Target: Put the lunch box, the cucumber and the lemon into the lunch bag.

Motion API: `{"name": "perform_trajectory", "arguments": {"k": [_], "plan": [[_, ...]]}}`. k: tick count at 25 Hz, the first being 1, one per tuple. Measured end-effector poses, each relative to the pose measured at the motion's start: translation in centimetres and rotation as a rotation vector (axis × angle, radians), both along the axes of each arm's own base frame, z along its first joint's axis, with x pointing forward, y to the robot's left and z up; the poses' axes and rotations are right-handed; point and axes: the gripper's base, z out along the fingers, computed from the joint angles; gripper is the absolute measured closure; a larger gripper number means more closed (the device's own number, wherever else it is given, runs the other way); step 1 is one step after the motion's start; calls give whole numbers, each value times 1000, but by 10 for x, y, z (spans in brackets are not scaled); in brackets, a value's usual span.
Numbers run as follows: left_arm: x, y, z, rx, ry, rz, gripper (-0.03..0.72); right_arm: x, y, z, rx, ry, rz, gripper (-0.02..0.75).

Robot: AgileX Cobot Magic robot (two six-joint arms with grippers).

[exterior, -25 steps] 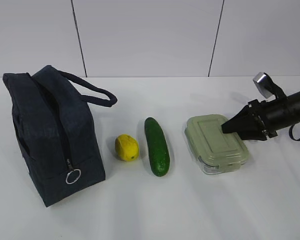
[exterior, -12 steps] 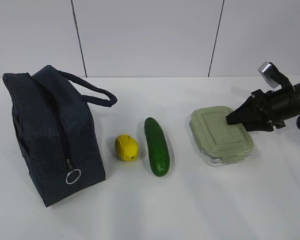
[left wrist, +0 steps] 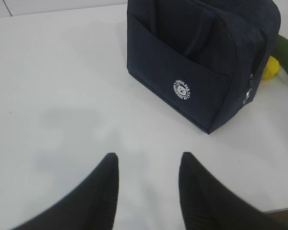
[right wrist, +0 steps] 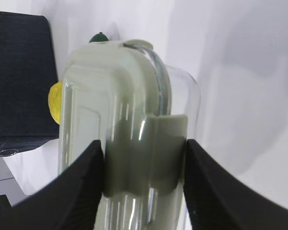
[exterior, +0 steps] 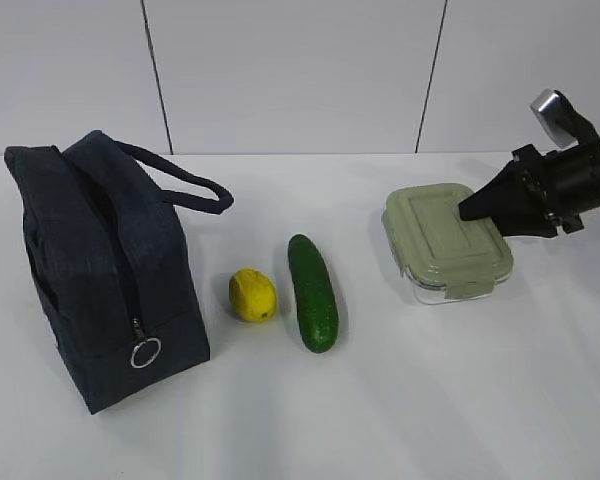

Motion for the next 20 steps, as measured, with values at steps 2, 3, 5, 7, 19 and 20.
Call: {"name": "perform_trajectory", "arguments": {"k": [2,3,5,7,19,20], "plan": [[0,0,0,0,0,0,383,-1,0,1,3,7,-4,356],[0,0,0,0,0,0,383,-1,0,1,5,12,-8,356],[0,0,0,0,0,0,383,-1,0,3,5,11,-11,356],[0,-1,0,-6,0,-4,383,-2,0,6,2,5,-11,356],[2,-13,7,-164,-41,-77,383,-3,1,11,5,6,-21,356],[5,-15,10,-216,-52,-83,382,-3,1,12,7,7,-23,356]]}}
